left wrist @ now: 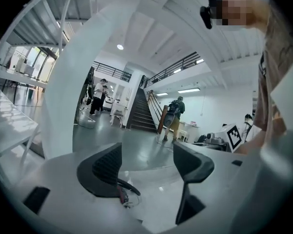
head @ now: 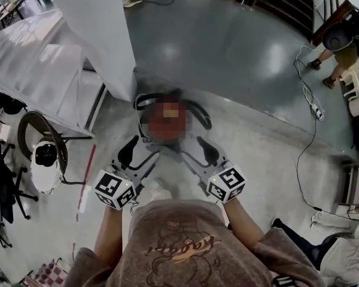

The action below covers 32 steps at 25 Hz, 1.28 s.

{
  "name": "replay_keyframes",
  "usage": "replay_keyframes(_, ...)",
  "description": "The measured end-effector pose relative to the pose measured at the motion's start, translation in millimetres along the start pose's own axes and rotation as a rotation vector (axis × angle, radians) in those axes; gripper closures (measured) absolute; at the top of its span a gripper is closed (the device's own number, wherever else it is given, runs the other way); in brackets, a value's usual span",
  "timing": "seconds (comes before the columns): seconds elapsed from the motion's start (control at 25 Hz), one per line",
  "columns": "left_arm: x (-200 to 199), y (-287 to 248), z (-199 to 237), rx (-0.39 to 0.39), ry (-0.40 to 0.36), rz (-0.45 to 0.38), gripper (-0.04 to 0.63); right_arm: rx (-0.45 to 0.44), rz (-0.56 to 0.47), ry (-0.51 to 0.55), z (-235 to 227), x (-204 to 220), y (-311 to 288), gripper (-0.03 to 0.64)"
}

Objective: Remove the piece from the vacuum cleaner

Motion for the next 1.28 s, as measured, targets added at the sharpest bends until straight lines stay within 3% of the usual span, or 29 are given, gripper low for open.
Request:
replay_keyframes(0.2, 24, -18, 31, 0.049, 0.007, 0.116, 0.290, 0.010, 0.110, 0.041, -19, 28, -23, 0.356)
replay_keyframes(0.44, 77, -48, 70, 0.098, 0.028, 0.247, 0.290, 0.052, 0.195, 0.013, -45, 79, -52, 0.356)
replay_keyframes(0.84, 196, -108, 129, 0.151, 0.090, 0.353, 0.290, 0.072, 0.315, -0.007, -84, 196, -104, 0.356)
replay_keyframes(1.28, 339, -132, 175, 0.222, 0.130, 0.506, 0.291, 0.077, 0.444, -0.026, -110, 323, -146, 0.356)
Point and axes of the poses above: the fingertips, and each gripper's own axes: y backward along the fingers, z to its left, x out of its underside, the point moved 8 cm from there along y, backward along the fingers, and after that the axes turned 7 degrees about x, right-handed, at the moved point
